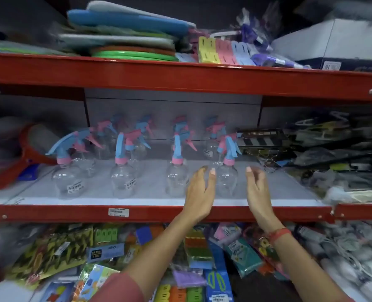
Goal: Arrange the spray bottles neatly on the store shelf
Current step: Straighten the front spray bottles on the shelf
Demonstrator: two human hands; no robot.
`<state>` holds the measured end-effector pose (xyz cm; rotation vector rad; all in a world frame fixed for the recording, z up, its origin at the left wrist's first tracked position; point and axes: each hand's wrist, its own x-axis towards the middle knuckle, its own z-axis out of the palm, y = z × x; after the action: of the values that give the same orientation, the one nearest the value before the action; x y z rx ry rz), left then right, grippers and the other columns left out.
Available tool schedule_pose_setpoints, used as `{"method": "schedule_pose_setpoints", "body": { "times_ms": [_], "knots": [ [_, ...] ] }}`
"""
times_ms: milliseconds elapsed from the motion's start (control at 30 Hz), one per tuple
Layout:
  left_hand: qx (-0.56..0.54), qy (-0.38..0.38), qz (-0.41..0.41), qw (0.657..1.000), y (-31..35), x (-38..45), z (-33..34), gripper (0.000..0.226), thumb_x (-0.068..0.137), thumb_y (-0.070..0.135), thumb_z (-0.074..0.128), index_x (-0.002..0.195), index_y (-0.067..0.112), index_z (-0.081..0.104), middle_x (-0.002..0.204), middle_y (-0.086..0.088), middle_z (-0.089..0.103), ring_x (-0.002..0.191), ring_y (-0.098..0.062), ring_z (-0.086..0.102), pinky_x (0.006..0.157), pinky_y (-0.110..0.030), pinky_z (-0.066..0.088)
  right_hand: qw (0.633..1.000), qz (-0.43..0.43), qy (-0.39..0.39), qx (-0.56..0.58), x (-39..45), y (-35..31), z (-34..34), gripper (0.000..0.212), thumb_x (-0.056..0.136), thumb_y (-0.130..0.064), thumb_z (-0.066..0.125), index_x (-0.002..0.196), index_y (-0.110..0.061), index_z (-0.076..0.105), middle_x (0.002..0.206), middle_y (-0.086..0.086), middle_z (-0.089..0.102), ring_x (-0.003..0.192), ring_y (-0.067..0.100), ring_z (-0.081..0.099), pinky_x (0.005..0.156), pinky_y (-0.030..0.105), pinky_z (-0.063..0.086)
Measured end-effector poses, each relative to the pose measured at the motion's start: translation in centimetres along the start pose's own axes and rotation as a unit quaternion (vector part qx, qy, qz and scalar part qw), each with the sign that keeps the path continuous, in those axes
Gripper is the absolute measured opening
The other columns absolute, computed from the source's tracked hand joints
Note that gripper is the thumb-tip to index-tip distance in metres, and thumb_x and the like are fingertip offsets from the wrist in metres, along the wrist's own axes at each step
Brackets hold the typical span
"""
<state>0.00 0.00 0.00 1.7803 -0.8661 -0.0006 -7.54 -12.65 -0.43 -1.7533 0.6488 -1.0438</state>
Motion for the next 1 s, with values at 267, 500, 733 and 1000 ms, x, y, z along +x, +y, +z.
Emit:
{"method": "schedule_pose_setpoints", "body": {
  "times_ms": [267, 500, 733, 1000],
  "knots": [
    [-0.15, -0.123, -0.178, 0.965, 0.4, 3.2, 1.3, 0.102, 0.065, 0.085, -0.003, 0.149, 0.029, 0.008, 0.16, -0.001, 0.012, 0.147, -0.019, 0.013, 0.119, -0.043, 0.004, 0.974, 0.153, -0.159, 0.06, 3.4, 1.9, -0.2, 0.083, 0.089, -0.069, 0.022, 0.152, -0.016, 0.02, 0.161, 0.002, 0.02, 0.147, 0.017, 0.021, 0.122, 0.042, 0.014],
    [-0.157, -0.151, -0.175, 0.96, 0.5, 3.5, 1.6, 0.102, 0.069, 0.08, -0.005, 0.15, 0.02, 0.014, 0.158, -0.007, 0.018, 0.145, -0.02, 0.02, 0.12, -0.042, 0.009, 0.967, 0.147, -0.196, 0.065, 2.8, 0.3, -0.4, 0.078, 0.094, -0.06, 0.013, 0.15, -0.007, 0.024, 0.159, 0.008, 0.025, 0.146, 0.02, 0.025, 0.119, 0.032, 0.018],
    [-0.166, -0.179, -0.139, 0.96, 0.5, 1.7, 0.5, 0.103, 0.062, 0.084, -0.003, 0.121, 0.022, 0.055, 0.132, -0.002, 0.056, 0.125, -0.01, 0.049, 0.118, -0.033, 0.018, 0.963, 0.161, -0.207, 0.059, 0.6, -0.4, -2.2, 0.078, 0.094, -0.059, 0.012, 0.147, -0.005, 0.03, 0.156, 0.009, 0.031, 0.144, 0.021, 0.031, 0.118, 0.032, 0.02],
    [-0.145, -0.188, -0.134, 0.962, 0.7, 0.4, 0.2, 0.066, 0.074, 0.079, -0.003, 0.067, 0.022, 0.029, 0.076, -0.001, 0.04, 0.099, -0.012, 0.044, 0.107, -0.024, 0.027, 0.963, 0.155, -0.219, 0.029, -0.8, -0.3, -3.2, 0.096, 0.08, -0.075, 0.013, 0.149, -0.011, 0.03, 0.156, 0.005, 0.032, 0.142, 0.018, 0.033, 0.12, 0.035, 0.018]
  ]
}}
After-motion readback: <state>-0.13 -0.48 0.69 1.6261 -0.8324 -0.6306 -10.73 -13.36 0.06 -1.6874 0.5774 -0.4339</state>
